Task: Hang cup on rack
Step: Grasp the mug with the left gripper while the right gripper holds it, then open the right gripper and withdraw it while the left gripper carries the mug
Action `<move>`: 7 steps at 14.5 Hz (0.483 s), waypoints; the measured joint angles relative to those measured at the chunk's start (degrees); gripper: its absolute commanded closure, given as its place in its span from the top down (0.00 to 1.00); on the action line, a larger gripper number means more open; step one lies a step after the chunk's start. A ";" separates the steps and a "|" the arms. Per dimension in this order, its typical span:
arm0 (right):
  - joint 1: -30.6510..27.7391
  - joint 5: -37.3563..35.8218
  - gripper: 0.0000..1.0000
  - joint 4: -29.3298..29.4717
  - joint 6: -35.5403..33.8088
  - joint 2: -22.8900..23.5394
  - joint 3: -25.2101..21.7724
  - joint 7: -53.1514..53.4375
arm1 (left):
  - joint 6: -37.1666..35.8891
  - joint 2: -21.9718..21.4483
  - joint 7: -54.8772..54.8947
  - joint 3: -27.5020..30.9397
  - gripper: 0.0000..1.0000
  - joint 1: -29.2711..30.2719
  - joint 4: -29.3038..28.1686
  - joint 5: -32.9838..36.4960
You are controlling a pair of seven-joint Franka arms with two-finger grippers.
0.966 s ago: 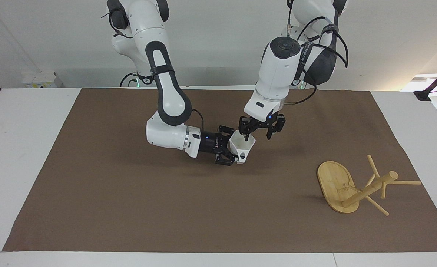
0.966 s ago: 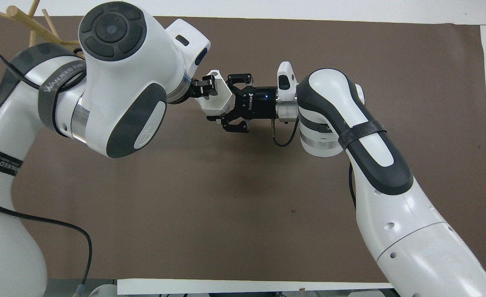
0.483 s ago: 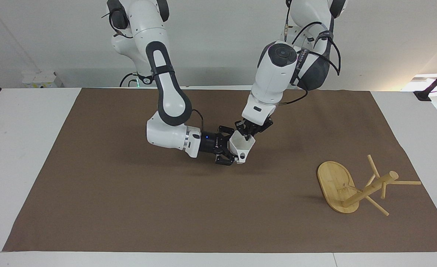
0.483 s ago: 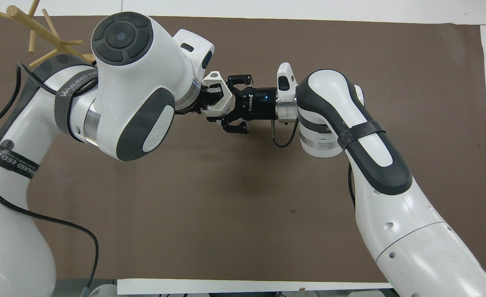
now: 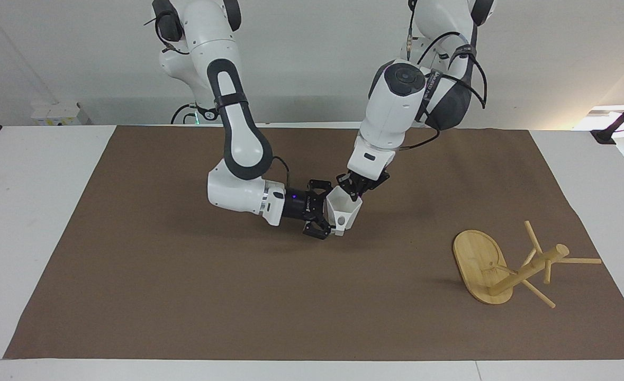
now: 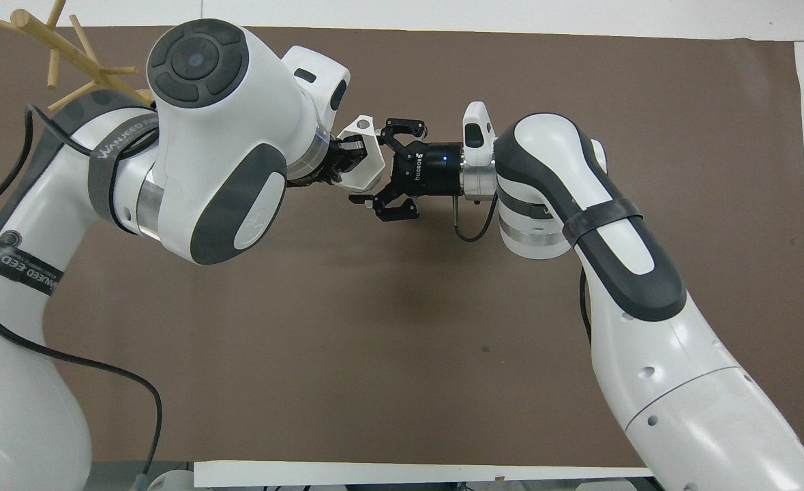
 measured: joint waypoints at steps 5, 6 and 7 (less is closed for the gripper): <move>-2.75 -2.41 1.00 0.07 0.08 -1.35 -0.57 0.06 | 1.56 -0.01 -3.58 0.05 0.00 -0.02 -0.14 2.32; -4.86 -5.77 1.00 0.06 -0.36 -2.23 -0.66 0.13 | 1.48 -0.03 -5.55 0.08 0.00 0.00 -0.11 4.96; -7.49 -9.70 1.00 0.03 -2.01 -3.14 -0.74 0.27 | 1.12 -0.04 -7.08 0.13 0.00 0.03 -0.09 7.19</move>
